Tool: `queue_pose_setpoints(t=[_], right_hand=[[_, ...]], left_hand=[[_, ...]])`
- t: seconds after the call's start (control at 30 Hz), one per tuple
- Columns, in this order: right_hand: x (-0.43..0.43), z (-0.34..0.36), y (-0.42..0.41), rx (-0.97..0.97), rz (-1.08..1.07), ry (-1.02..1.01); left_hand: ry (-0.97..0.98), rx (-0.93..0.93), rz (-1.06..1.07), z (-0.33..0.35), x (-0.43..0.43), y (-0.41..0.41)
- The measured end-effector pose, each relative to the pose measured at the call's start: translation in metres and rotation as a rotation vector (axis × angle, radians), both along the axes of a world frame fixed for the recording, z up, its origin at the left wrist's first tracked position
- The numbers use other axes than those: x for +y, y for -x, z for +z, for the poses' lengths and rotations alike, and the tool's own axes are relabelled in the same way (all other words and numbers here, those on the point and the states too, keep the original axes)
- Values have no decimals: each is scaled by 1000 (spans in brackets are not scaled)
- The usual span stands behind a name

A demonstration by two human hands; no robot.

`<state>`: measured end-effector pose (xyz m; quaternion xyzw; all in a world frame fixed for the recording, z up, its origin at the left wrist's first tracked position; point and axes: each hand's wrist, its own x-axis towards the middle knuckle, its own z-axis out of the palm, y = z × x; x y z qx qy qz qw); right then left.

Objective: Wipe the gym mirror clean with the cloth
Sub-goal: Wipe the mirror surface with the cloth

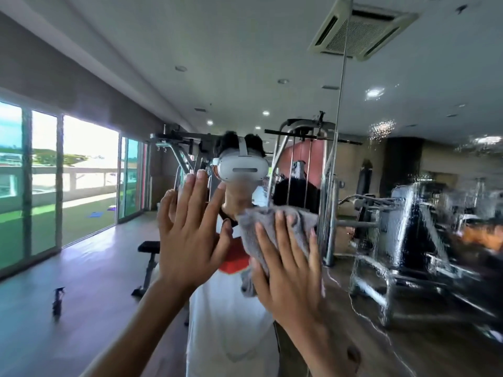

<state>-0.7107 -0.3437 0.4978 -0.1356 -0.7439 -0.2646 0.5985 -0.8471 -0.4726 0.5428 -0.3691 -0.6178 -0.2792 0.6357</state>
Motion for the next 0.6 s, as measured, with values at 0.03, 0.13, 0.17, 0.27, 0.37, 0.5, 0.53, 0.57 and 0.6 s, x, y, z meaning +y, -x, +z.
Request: queue_pose_setpoints(t=[0.03, 0.13, 0.17, 0.27, 0.37, 0.5, 0.53, 0.57, 0.6], right_hand=[[9, -8, -7, 4, -6, -2], [23, 6, -13, 158, 14, 119], [21, 21, -9, 240, 19, 182], [-6, 56, 15, 409, 35, 318], [-21, 28, 23, 181, 47, 156], [9, -24, -8, 22, 21, 43], [17, -17, -13, 69, 16, 85], [22, -1, -15, 137, 11, 144], [23, 24, -12, 224, 7, 204]], left_hand=[[-1, 2, 10, -1, 1, 1], [-17, -8, 22, -1, 5, 0], [-17, -7, 25, -2, 6, 0], [-18, 8, 15, -2, 4, 1], [-22, 29, -17, 0, 2, 2], [0, 57, -7, 2, -3, 2], [4, 64, 3, 6, -5, 2], [10, 71, 8, 13, -7, 1], [18, 76, 11, 22, -9, 0]])
